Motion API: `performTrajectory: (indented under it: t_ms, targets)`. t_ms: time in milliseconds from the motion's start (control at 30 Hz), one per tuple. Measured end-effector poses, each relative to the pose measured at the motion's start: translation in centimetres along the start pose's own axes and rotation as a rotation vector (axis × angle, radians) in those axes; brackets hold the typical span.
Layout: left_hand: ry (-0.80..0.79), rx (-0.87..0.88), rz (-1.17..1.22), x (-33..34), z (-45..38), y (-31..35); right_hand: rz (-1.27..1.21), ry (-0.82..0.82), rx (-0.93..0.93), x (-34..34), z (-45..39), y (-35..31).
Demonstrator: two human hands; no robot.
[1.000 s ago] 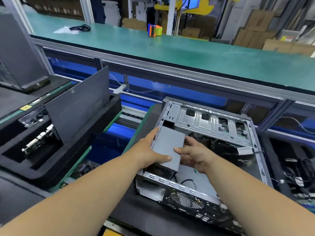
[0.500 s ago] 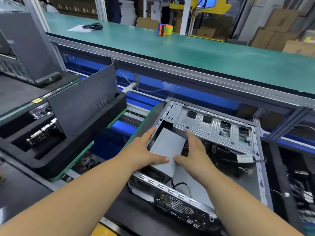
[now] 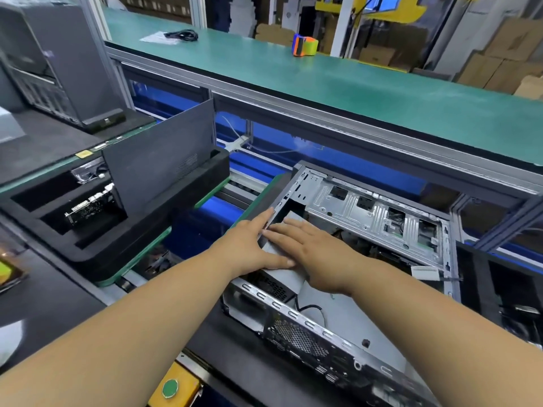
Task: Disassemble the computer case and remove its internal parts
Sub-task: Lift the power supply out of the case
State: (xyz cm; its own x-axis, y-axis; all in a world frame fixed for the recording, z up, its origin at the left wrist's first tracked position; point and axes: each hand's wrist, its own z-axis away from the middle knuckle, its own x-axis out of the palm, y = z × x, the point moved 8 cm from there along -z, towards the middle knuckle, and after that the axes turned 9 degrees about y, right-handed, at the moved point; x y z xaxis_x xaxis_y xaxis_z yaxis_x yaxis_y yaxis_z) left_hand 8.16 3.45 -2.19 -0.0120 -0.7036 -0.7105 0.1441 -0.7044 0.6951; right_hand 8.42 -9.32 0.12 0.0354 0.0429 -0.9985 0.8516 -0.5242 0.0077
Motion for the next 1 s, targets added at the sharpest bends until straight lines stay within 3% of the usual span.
performTrajectory:
  t_ms: [167, 333, 800, 1000]
  targets:
    - [0.125, 0.15, 0.051, -1.7, 1.4, 1.2, 0.031, 0.169, -0.11, -1.8, 0.2, -0.7]
    - [0.184, 0.272, 0.131, -3.1, 3.9, 3.1, 0.031, 0.163, -0.06, -2.5, 1.3, 1.0]
    - [0.155, 0.169, 0.423, -2.3, 4.3, 4.4, -0.42, 0.284, 0.395, -6.9, 8.3, 5.3]
    - [0.149, 0.094, 0.656, -2.2, 2.7, 4.4, -0.817, 0.461, 0.652, -8.3, 11.6, 7.7]
